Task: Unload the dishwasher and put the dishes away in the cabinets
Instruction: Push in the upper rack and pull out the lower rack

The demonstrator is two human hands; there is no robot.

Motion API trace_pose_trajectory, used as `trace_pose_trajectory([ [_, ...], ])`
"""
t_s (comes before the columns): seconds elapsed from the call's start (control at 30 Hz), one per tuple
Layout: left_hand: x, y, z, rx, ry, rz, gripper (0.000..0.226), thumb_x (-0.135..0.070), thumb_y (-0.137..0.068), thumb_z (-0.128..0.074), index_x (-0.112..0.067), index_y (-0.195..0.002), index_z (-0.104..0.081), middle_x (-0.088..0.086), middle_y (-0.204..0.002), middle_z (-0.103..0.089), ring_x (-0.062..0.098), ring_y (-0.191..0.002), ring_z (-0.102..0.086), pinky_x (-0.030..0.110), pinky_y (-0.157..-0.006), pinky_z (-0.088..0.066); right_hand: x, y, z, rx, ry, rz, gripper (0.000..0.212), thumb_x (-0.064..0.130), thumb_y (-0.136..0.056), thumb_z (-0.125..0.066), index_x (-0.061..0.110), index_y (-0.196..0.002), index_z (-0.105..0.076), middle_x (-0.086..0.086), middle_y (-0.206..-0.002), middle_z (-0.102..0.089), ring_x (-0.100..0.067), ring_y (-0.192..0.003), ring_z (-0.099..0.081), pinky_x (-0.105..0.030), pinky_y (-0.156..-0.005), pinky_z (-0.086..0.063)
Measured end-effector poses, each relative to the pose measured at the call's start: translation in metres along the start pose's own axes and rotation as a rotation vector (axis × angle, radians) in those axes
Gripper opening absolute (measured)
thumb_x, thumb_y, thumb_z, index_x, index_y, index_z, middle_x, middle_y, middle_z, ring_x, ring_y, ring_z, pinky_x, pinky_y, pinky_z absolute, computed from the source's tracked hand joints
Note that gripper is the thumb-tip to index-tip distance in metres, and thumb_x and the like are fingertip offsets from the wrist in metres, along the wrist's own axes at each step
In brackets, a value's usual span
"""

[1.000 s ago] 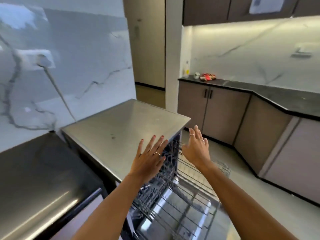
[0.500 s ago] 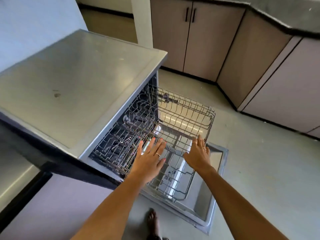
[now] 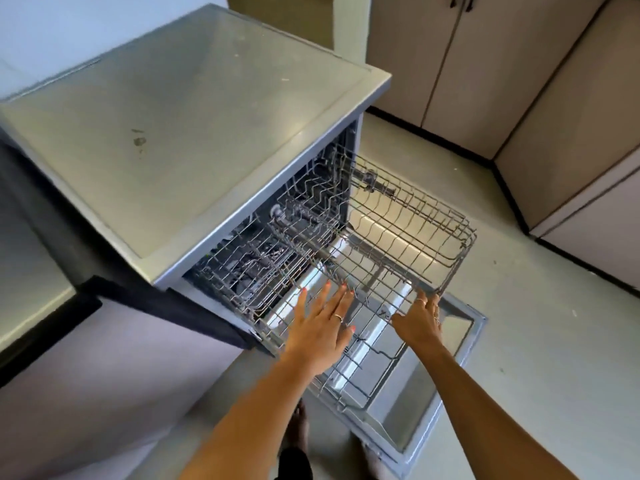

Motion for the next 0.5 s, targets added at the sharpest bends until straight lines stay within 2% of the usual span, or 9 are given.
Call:
trace_pose_trajectory([
  [0.07,-0.008,0.002,-0.012,0.015,0.009,0.034,0.070,-0.060,-0.088,0.007,-0.025,-0.148,0.017,-0.007,-0.151,0.025,0.020,-0.141,0.024,0.053,-0.110,0.022,-0.005,-0.004,-0.002,0.046,-0.047,-0.008,0.086,0.021,-0.089,-0.059,0.009,-0.151,-0.001,-0.015,-0.158,0.012,-0.033,-0.146,0.001,-0.048,-0.118,-0.014],
  [0.17,-0.030,0.009,-0.028,0.017,0.043,0.073,0.068,-0.060,-0.094,-0.008,-0.023,-0.151,-0.004,-0.003,-0.155,0.002,0.025,-0.146,-0.005,0.058,-0.112,0.005,-0.019,-0.015,-0.003,0.086,-0.118,-0.046,0.085,0.020,-0.089,-0.060,0.007,-0.151,-0.003,-0.017,-0.158,0.009,-0.035,-0.146,-0.003,-0.048,-0.117,-0.018],
  [0.2,-0.039,0.011,-0.037,-0.008,0.059,0.074,0.069,-0.062,-0.094,-0.008,-0.022,-0.151,-0.004,-0.003,-0.155,-0.001,0.026,-0.145,-0.008,0.058,-0.110,0.007,-0.023,-0.021,-0.005,0.104,-0.158,-0.055,0.085,0.020,-0.089,-0.061,0.007,-0.151,-0.005,-0.016,-0.158,0.004,-0.036,-0.145,-0.009,-0.048,-0.116,-0.022],
  [0.27,-0.055,0.016,-0.051,0.005,0.110,0.037,0.074,-0.067,-0.087,0.001,-0.025,-0.147,0.011,-0.005,-0.156,0.009,0.027,-0.145,0.008,0.055,-0.102,0.025,-0.029,-0.026,-0.008,0.108,-0.300,-0.099,0.085,0.022,-0.086,-0.063,0.007,-0.151,-0.009,-0.016,-0.158,-0.008,-0.037,-0.142,-0.021,-0.050,-0.113,-0.029],
  [0.37,-0.072,0.024,-0.070,0.043,0.186,0.037,0.080,-0.074,-0.077,0.003,-0.031,-0.141,0.024,-0.008,-0.155,0.018,0.027,-0.144,0.017,0.052,-0.102,0.032,-0.032,-0.035,-0.019,0.054,-0.401,-0.121,0.078,0.026,-0.086,-0.063,0.007,-0.148,-0.019,-0.016,-0.154,-0.021,-0.038,-0.137,-0.031,-0.049,-0.110,-0.033],
  [0.43,-0.080,0.027,-0.081,0.105,0.205,0.021,0.083,-0.077,-0.078,-0.006,-0.034,-0.139,0.031,-0.007,-0.154,0.022,0.026,-0.143,0.019,0.052,-0.104,0.031,-0.030,-0.039,-0.022,0.007,-0.385,-0.132,0.075,0.029,-0.088,-0.062,0.005,-0.147,-0.024,-0.017,-0.150,-0.025,-0.039,-0.133,-0.035,-0.049,-0.108,-0.037],
  [0.5,-0.082,0.026,-0.089,0.173,0.131,-0.020,0.084,-0.068,-0.090,-0.029,-0.032,-0.143,0.025,-0.005,-0.153,0.023,0.024,-0.141,0.022,0.054,-0.107,0.024,-0.027,-0.042,-0.021,-0.041,-0.348,-0.139,0.074,0.035,-0.089,-0.060,0.004,-0.146,-0.025,-0.020,-0.145,-0.033,-0.040,-0.128,-0.039,-0.050,-0.104,-0.040],
])
Point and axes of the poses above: each hand's wrist, its own y-axis away from the middle knuckle, its own z-axis out of the back of the hand, x = y × z, the point moved 2 cm from there along -y, towards the middle knuckle
